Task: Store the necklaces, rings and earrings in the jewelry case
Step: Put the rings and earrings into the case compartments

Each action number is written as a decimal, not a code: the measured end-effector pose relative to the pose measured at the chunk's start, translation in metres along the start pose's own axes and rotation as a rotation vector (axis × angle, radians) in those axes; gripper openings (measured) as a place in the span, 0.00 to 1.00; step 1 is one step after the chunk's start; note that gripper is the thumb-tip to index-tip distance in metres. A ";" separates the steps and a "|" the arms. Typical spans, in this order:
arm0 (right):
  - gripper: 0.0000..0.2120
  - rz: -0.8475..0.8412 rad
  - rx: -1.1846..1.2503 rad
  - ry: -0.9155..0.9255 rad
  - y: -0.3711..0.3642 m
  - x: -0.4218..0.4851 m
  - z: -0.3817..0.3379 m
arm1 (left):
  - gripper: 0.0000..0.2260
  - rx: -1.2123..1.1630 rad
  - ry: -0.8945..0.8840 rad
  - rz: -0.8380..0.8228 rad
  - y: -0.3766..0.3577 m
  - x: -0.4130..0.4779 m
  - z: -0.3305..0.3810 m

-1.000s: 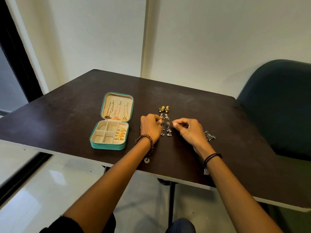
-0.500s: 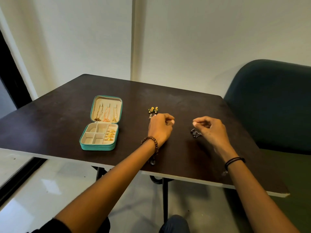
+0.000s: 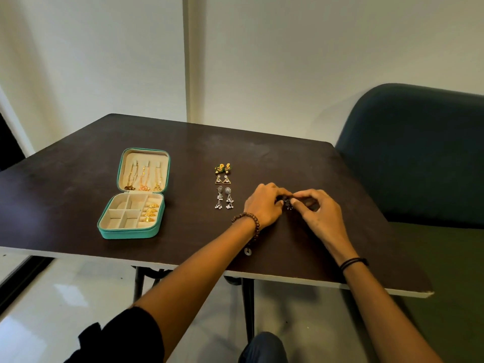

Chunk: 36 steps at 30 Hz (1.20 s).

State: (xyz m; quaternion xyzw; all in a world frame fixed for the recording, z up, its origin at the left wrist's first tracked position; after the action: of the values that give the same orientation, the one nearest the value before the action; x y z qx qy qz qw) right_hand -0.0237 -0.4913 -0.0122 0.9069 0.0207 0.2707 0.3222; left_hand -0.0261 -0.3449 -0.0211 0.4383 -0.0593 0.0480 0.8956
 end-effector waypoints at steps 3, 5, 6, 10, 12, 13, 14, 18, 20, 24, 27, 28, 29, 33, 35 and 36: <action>0.10 -0.044 -0.110 0.030 -0.007 0.003 0.000 | 0.13 -0.007 -0.013 0.029 0.003 0.000 -0.001; 0.11 -0.086 -0.179 0.033 -0.013 0.005 -0.001 | 0.12 -0.019 -0.015 0.046 0.005 -0.001 -0.002; 0.11 -0.096 -0.208 0.036 -0.014 0.004 -0.002 | 0.12 -0.024 -0.012 0.054 0.006 -0.001 -0.002; 0.12 -0.107 -0.331 0.073 -0.014 -0.001 -0.011 | 0.11 -0.055 0.017 0.089 0.008 -0.003 -0.006; 0.12 -0.115 -0.387 0.102 -0.014 -0.004 -0.016 | 0.11 -0.070 0.021 0.096 0.008 -0.005 -0.007; 0.12 -0.116 -0.395 0.114 -0.014 -0.005 -0.018 | 0.12 -0.079 0.024 0.094 0.008 -0.006 -0.008; 0.12 -0.114 -0.385 0.120 -0.014 -0.006 -0.018 | 0.13 -0.090 0.029 0.094 0.008 -0.008 -0.009; 0.14 -0.086 -0.297 0.101 -0.012 -0.008 -0.015 | 0.18 -0.137 0.034 0.087 0.009 -0.013 -0.012; 0.15 -0.081 -0.272 0.107 -0.012 -0.009 -0.014 | 0.19 -0.151 0.027 0.070 0.009 -0.015 -0.013; 0.13 -0.097 -0.289 0.063 -0.013 -0.011 -0.011 | 0.16 -0.177 -0.006 0.050 0.010 -0.020 -0.011; 0.10 -0.099 -0.296 0.057 -0.012 -0.011 -0.012 | 0.12 -0.146 -0.016 0.047 0.010 -0.021 -0.012; 0.09 -0.098 -0.290 0.065 -0.012 -0.011 -0.013 | 0.11 -0.143 -0.013 0.045 0.010 -0.021 -0.012; 0.08 -0.097 -0.281 0.077 -0.011 -0.011 -0.014 | 0.10 -0.152 -0.009 0.046 0.011 -0.021 -0.013; 0.06 -0.056 -0.174 0.105 -0.004 -0.012 -0.018 | 0.09 -0.198 -0.003 0.065 0.013 -0.023 -0.014; 0.05 0.009 -0.069 0.094 0.004 -0.014 -0.019 | 0.08 -0.240 0.000 0.078 0.014 -0.025 -0.015; 0.05 0.036 -0.007 0.077 0.007 -0.015 -0.017 | 0.07 -0.265 0.001 0.087 0.016 -0.025 -0.015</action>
State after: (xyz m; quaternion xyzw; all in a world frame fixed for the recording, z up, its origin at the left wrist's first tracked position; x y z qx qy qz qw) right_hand -0.0458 -0.4898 -0.0041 0.8949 0.0160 0.3113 0.3194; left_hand -0.0523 -0.3243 -0.0218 0.3132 -0.0838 0.0789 0.9427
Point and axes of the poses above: each hand's wrist, its own x-axis towards the middle knuckle, its own y-axis out of the back of the hand, z = x × y, the point moved 10 cm from there along x, towards the middle knuckle, and after that the axes turned 8 degrees about y, right-handed, at the moved point
